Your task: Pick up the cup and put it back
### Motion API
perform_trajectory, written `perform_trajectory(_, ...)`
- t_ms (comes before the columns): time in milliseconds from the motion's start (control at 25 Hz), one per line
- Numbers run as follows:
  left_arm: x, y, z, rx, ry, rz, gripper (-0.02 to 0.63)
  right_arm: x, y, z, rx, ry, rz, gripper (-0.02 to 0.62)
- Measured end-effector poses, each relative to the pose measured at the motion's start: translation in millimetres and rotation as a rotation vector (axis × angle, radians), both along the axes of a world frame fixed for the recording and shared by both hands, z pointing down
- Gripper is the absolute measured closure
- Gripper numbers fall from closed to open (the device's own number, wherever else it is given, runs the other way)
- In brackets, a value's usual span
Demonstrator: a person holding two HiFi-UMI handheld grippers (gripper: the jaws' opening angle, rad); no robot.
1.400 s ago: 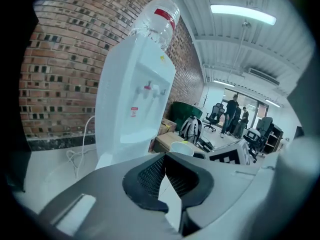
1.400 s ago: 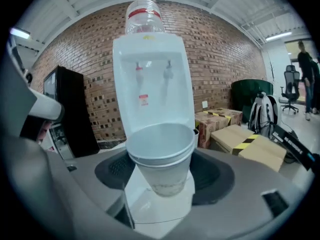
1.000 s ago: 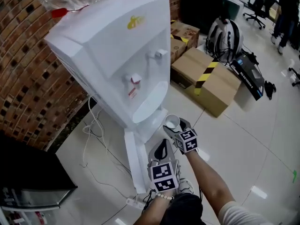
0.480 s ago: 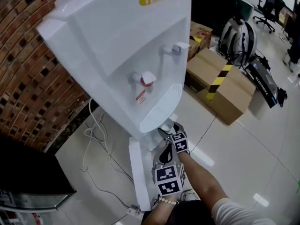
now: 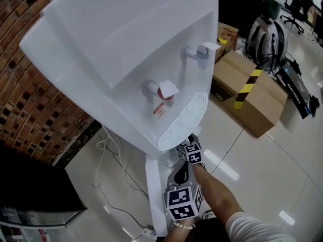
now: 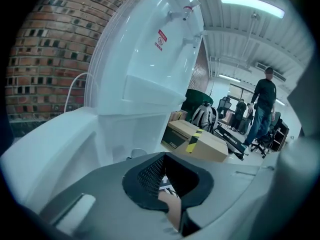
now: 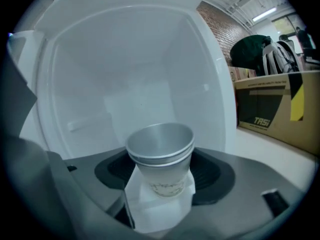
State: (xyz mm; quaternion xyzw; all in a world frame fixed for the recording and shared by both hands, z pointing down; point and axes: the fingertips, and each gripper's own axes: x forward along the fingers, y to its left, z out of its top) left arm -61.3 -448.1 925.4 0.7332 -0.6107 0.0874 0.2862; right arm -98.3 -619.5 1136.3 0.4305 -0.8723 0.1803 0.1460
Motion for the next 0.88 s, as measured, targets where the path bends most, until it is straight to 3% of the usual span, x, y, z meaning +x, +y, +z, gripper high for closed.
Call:
perform_trajectory(560, -19.5, -6.0, 3.0, 0.0, 0.007, -0.048, 0.599, -27.1, -8.7, 3.7, 0.03, 0.016, -0.063, 0.242)
perform_trajectory(880, -14.9, -2.5, -0.8, 0.007, 0.024, -0.041, 0.599, -22.5, 1.0, 14.5, -0.014, 0.018, -0.086, 0.119)
